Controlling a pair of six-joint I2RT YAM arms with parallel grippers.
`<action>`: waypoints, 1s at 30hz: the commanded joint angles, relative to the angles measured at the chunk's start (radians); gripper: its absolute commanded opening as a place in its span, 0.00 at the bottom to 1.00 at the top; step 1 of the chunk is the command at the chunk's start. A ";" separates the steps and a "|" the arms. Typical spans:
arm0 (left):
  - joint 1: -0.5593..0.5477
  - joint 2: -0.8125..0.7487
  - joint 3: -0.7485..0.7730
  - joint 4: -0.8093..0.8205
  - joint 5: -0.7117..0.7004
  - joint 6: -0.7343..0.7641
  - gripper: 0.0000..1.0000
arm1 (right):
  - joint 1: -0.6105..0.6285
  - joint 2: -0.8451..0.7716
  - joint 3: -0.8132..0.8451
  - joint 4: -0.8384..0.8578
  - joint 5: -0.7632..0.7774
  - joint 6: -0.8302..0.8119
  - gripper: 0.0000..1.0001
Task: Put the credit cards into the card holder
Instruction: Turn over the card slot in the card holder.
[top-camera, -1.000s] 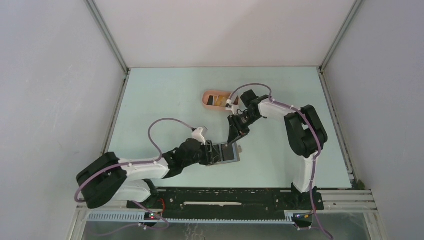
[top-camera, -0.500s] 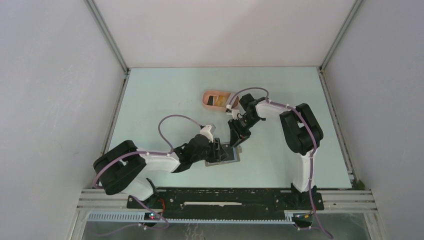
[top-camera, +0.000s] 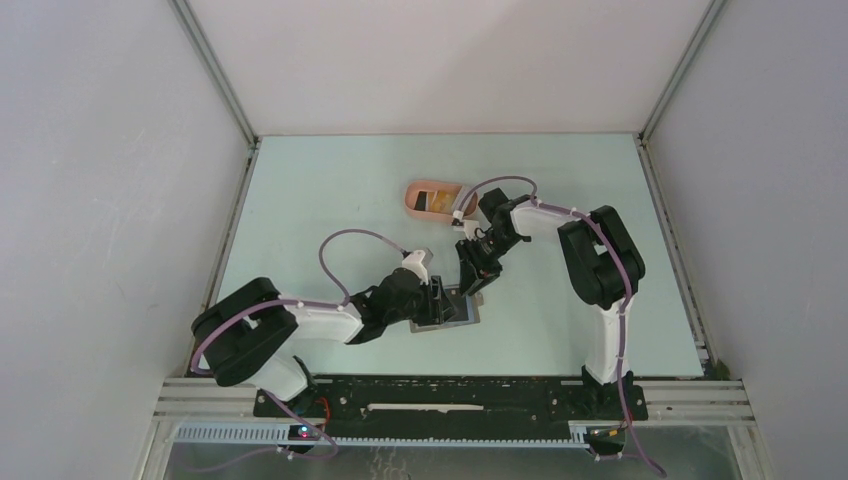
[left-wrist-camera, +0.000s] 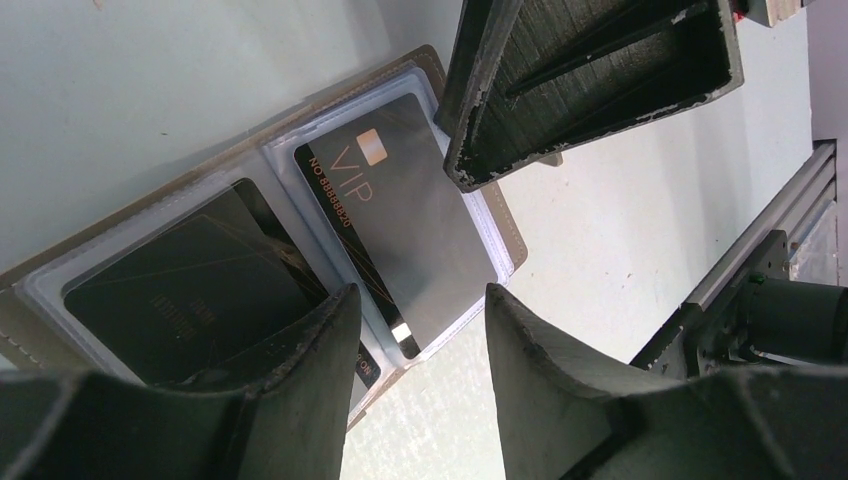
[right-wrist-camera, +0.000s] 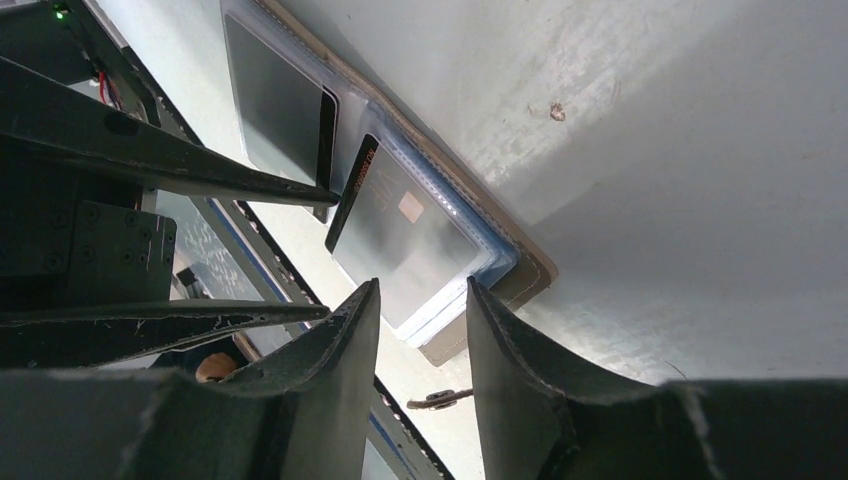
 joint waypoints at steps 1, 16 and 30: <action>-0.005 0.014 0.040 -0.005 -0.001 0.013 0.54 | 0.004 -0.031 0.003 -0.018 0.095 -0.008 0.48; -0.005 0.008 0.038 -0.003 0.009 0.011 0.54 | 0.013 -0.006 0.001 -0.020 -0.071 -0.004 0.47; -0.005 -0.084 -0.003 0.016 0.010 0.018 0.64 | 0.008 -0.036 0.001 -0.021 -0.233 -0.022 0.39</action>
